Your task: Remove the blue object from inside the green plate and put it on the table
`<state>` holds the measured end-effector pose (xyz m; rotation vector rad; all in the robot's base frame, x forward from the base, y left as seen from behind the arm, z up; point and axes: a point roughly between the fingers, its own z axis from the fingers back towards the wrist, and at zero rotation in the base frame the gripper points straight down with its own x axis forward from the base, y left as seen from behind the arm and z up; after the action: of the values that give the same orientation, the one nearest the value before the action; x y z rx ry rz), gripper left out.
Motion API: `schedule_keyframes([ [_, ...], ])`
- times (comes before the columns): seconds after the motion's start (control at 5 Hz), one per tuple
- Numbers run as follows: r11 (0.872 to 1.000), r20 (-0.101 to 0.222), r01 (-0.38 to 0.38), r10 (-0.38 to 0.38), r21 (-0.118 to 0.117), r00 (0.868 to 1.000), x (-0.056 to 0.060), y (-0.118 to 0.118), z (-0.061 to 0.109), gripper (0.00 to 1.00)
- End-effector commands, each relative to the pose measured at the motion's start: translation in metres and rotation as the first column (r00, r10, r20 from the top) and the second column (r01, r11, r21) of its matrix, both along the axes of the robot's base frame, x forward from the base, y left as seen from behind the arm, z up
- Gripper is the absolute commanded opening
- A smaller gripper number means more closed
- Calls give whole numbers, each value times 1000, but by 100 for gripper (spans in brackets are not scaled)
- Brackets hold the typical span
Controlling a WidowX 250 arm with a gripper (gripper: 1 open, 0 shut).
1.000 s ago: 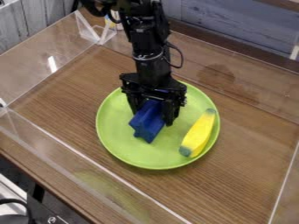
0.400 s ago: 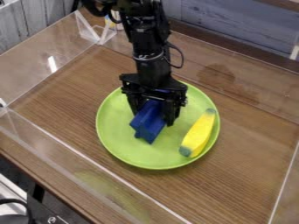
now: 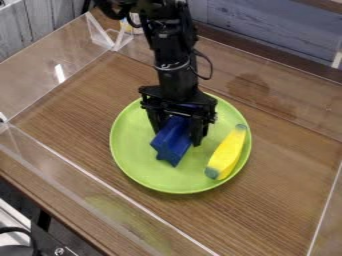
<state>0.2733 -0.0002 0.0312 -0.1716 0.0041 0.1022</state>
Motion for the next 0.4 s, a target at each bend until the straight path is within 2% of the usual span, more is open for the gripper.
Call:
schedule_keyframes([
  [0.0, 1000, 26, 5, -5, -4, 1000, 3, -5, 11, 0],
  [0.2, 1000, 25, 2, -2, -7, 1000, 3, -6, 13, 0],
])
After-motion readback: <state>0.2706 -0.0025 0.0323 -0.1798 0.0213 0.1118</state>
